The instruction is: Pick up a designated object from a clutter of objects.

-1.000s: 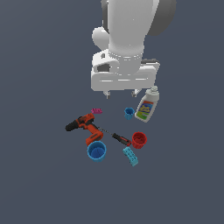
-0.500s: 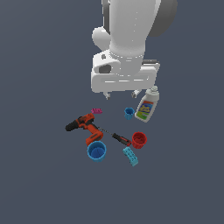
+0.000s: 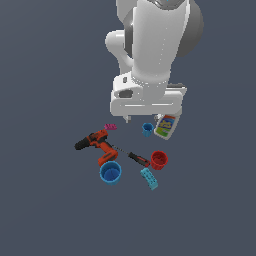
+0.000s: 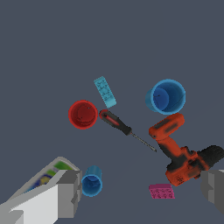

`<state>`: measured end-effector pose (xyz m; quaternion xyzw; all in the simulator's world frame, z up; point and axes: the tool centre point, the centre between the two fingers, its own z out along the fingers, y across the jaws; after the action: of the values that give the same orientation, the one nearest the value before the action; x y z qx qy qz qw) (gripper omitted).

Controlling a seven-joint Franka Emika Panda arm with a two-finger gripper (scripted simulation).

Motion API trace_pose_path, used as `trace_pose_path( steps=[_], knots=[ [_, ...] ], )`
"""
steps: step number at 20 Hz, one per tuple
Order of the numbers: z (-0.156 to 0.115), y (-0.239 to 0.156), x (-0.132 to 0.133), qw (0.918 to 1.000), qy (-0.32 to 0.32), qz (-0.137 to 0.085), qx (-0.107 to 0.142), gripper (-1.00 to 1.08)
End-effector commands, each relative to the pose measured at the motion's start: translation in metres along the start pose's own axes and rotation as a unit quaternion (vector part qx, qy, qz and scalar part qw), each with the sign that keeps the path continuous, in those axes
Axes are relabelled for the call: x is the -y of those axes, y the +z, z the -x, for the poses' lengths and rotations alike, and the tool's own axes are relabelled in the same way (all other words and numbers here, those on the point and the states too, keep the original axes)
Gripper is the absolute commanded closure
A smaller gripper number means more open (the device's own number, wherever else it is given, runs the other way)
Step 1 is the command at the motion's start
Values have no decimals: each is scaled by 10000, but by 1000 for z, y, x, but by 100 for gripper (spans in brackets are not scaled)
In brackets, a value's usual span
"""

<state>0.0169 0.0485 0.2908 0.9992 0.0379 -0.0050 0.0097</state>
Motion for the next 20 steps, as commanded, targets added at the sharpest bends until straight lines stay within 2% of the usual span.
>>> trace_pose_path(
  steps=[1, 11, 20],
  knots=[
    [-6, 15, 7, 9999, 118, -3, -2, -92],
    [-34, 108, 53, 9964, 841, -43, -30, -92],
    [-39, 173, 85, 9912, 1319, -87, -39, -92]
  ],
)
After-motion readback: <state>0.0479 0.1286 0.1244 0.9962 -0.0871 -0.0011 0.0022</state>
